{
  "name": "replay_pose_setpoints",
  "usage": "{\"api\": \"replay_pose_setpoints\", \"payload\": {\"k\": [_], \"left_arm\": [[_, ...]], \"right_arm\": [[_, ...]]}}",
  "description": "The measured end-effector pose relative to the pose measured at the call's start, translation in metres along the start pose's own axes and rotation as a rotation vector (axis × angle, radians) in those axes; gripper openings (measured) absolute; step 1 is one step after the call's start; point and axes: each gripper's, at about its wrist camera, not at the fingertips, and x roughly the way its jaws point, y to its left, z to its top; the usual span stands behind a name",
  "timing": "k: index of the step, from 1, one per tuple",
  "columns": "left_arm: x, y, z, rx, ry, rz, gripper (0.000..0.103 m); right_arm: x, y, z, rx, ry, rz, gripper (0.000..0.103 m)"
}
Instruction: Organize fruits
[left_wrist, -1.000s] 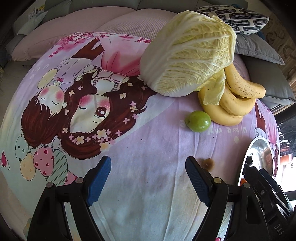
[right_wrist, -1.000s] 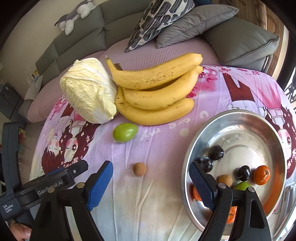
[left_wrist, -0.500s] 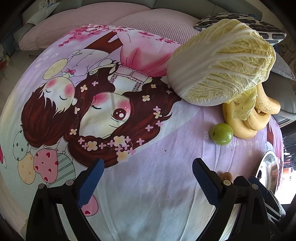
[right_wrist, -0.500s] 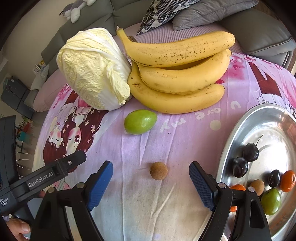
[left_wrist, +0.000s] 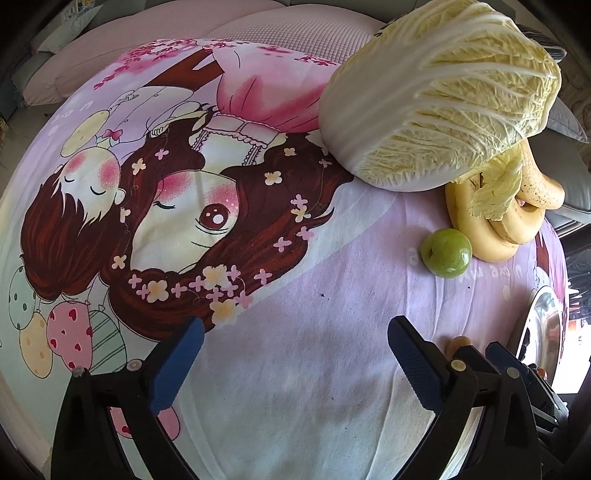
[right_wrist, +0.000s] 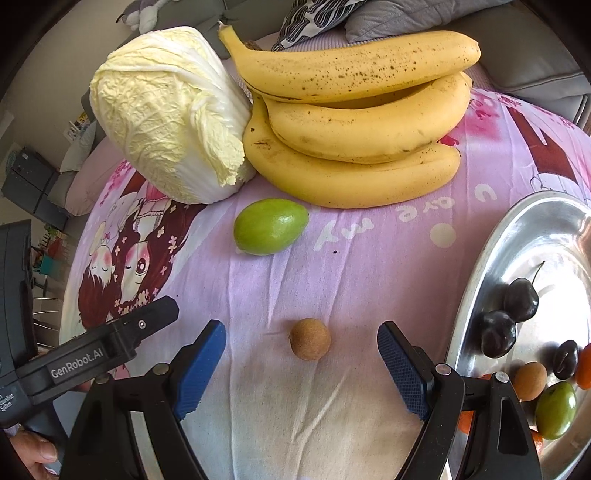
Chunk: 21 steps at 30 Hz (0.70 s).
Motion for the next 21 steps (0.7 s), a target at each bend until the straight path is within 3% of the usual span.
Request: {"api": "replay_pose_setpoints", "payload": {"k": [4,9,15,21], "left_arm": [[0.007,-0.008,-0.002,0.001,0.041,-0.018,0.100],[0.011,-0.014,-0.006,0.014,0.060,-0.010,0.100],[0.012,-0.017,-0.004,-0.004,0.064,-0.037,0.099],[0.008,-0.016,-0.005,-0.015,0.061,-0.065,0.095]], "right_arm": [[0.000,0.001,-0.001,-0.017,-0.006,-0.028,0.078],[0.003,0.005,-0.002,-0.016,0.000,-0.013,0.047],[0.010,0.005,-0.003,-0.014,0.012,-0.021,0.034],[0.009,0.002,-0.004,-0.009,0.020,-0.011,0.028]]}}
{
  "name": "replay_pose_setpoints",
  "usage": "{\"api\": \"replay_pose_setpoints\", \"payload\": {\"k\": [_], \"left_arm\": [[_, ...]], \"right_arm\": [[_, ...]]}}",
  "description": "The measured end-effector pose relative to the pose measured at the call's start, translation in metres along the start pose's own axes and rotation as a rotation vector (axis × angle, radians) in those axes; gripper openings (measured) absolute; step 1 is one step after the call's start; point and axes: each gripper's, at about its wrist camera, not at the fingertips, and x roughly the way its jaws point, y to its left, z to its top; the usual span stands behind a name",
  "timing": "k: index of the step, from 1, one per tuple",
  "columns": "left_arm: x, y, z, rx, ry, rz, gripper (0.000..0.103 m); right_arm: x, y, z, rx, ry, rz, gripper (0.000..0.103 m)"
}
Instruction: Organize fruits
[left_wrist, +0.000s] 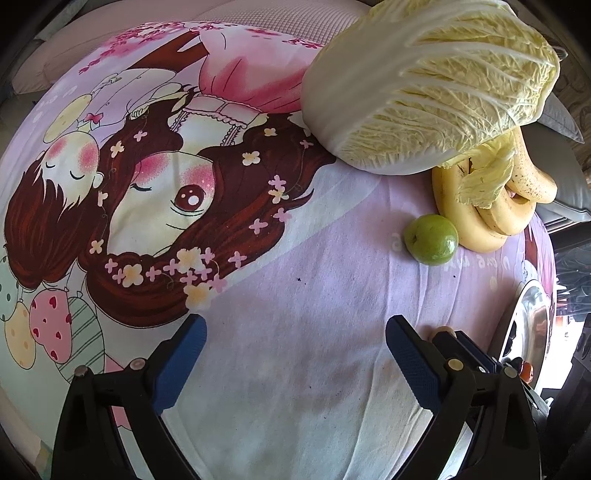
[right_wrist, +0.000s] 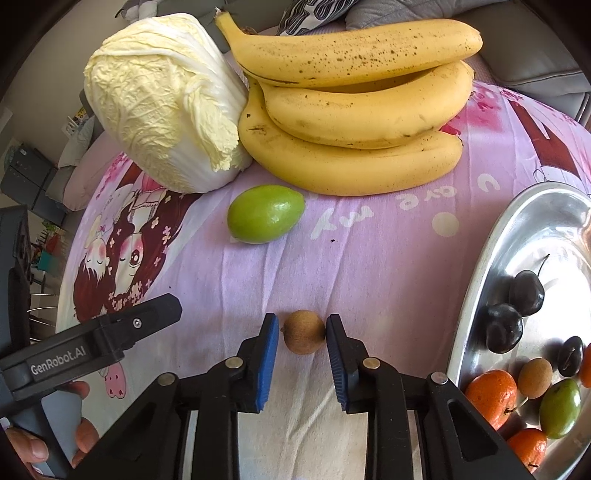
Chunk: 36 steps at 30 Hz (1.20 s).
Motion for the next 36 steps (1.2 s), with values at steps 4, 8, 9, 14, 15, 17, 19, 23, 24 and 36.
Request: {"api": "replay_pose_setpoints", "payload": {"k": [4,8,9,14,15,17,19,23,24,36], "left_arm": [[0.002,-0.005,-0.001,0.004,0.011,-0.025,0.081],[-0.001,-0.014,0.002,0.015,0.008,-0.047,0.076],[-0.002,-0.018,0.003,0.024,0.002,-0.050,0.076],[-0.003,-0.047,0.021,0.082,-0.045,-0.071,0.076],[-0.002,-0.053,0.023,0.092,-0.053,-0.086,0.076],[-0.002,-0.067,0.027,0.118,-0.069,-0.104,0.076],[0.000,-0.080,0.030,0.146,-0.091,-0.113,0.069],[0.009,-0.102,0.034,0.175,-0.093,-0.127,0.063],[0.012,-0.105,0.034,0.184,-0.094,-0.131,0.060],[0.039,-0.137,0.053,0.212,-0.124,-0.147,0.050]], "right_arm": [[-0.003,-0.001,0.000,0.004,-0.009,0.012,0.028],[-0.008,-0.002,0.003,0.010,-0.022,0.021,0.028],[-0.009,-0.004,0.004,0.014,-0.025,0.023,0.028],[-0.014,-0.011,0.010,0.034,-0.043,0.016,0.028],[-0.013,-0.013,0.011,0.037,-0.043,0.015,0.028],[-0.013,-0.016,0.014,0.043,-0.043,0.017,0.028],[-0.013,-0.018,0.017,0.045,-0.045,0.016,0.028],[-0.014,-0.024,0.021,0.051,-0.051,0.015,0.028],[-0.014,-0.026,0.023,0.055,-0.052,0.013,0.028],[-0.023,-0.045,0.030,0.081,-0.071,0.001,0.028]]}}
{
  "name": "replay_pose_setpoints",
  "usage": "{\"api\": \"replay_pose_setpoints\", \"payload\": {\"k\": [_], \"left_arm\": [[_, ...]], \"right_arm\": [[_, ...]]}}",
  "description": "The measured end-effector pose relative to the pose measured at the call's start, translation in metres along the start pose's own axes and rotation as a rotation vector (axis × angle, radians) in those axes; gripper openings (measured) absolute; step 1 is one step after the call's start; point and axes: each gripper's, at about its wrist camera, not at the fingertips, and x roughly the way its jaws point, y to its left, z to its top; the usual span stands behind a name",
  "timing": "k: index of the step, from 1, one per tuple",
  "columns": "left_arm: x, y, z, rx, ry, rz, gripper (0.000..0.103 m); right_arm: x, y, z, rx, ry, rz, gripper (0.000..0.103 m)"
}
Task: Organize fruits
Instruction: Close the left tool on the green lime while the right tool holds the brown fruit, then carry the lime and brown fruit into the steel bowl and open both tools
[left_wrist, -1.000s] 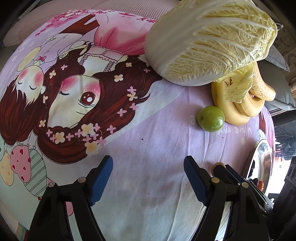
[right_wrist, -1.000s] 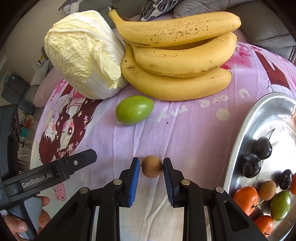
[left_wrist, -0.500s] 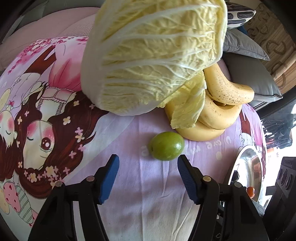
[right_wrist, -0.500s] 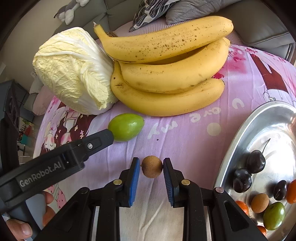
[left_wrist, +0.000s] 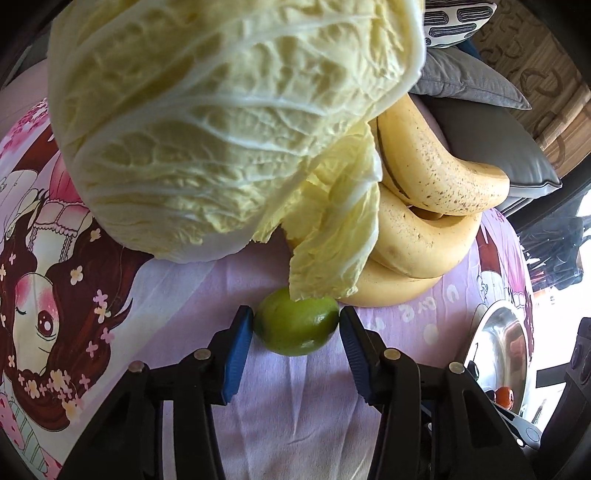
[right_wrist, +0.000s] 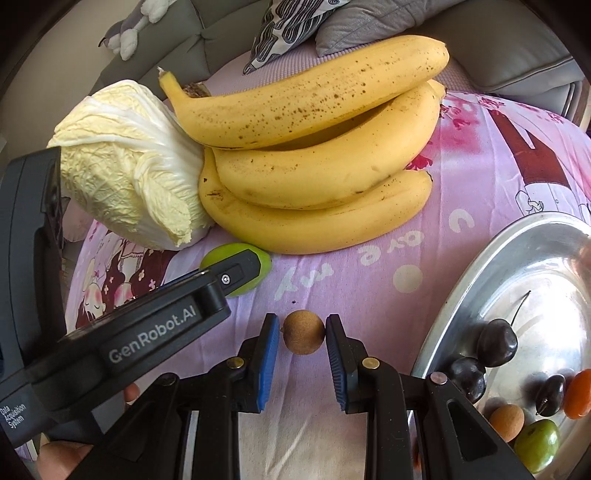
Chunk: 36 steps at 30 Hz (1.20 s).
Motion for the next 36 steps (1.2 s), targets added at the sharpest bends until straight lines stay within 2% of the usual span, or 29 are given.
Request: {"api": "replay_pose_setpoints", "payload": {"k": [11,16,20,27,34,36], "left_arm": [[0.003,-0.002,-0.006,0.015,0.019,-0.007,0.048],[-0.002,0.005,-0.012,-0.039,0.036,-0.046,0.048],[-0.010,0.015,-0.019,-0.074,0.045,-0.050,0.048],[-0.028,0.032,-0.043,-0.154,0.078,-0.055,0.048],[-0.057,0.045,-0.074,-0.155,0.058,-0.068,0.048],[-0.077,0.052,-0.082,-0.145,0.049,-0.070,0.048]], "right_arm": [[-0.019,-0.010,0.003,0.003,-0.017,-0.018,0.028],[-0.027,-0.001,-0.001,-0.029,-0.021,-0.041,0.028],[-0.033,0.004,-0.008,-0.040,-0.026,-0.046,0.028],[-0.047,0.012,-0.028,-0.062,-0.028,-0.064,0.028],[-0.054,0.014,-0.049,-0.036,-0.021,-0.060,0.028],[-0.057,0.013,-0.052,-0.026,-0.018,-0.062,0.028]]}}
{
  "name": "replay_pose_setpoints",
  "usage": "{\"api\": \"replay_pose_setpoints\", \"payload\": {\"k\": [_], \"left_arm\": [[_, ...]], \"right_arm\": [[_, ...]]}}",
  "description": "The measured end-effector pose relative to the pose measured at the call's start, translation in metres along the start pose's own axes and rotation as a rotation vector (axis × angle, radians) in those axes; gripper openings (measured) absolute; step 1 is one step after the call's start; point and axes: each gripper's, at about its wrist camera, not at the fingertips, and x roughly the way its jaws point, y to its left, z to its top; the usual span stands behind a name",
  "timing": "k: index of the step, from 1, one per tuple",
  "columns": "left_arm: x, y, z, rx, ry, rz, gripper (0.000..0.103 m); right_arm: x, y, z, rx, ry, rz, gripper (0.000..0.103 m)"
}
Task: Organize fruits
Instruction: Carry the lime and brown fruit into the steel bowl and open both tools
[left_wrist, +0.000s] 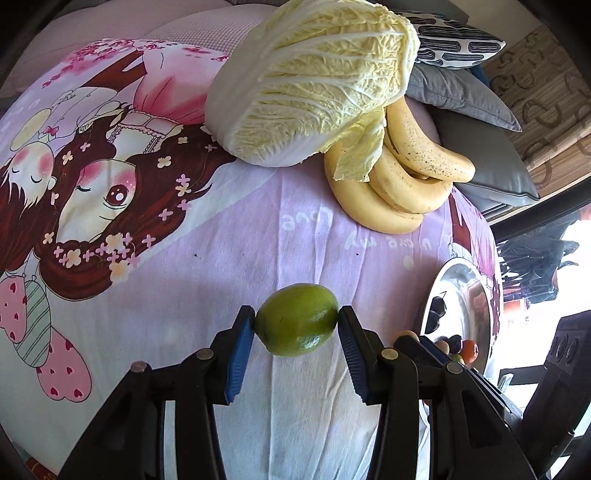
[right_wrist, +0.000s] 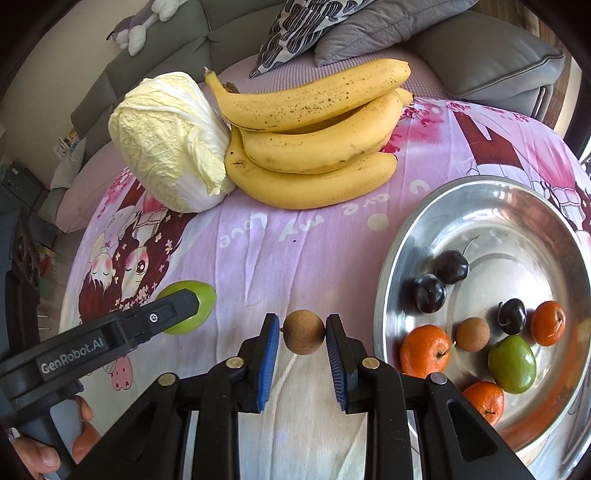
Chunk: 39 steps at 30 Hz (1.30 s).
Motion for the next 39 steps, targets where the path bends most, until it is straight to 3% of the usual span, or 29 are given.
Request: {"api": "replay_pose_setpoints", "payload": {"k": [6,19,33,39], "left_arm": [[-0.019,0.002,-0.008,0.013,0.005,-0.017,0.048],[-0.018,-0.020,-0.009,0.054,-0.001,0.002,0.048],[-0.014,-0.083,-0.019,0.193,-0.004,-0.017,0.048],[-0.003,-0.115,-0.024,0.250,0.012,-0.038,0.048]], "right_arm": [[0.005,-0.001,-0.007,0.022,0.024,-0.007,0.028],[-0.004,-0.018,-0.002,0.058,-0.002,-0.012,0.028],[-0.033,-0.063,0.004,0.156,-0.066,-0.047,0.028],[-0.044,-0.098,0.006,0.233,-0.082,-0.104,0.028]]}}
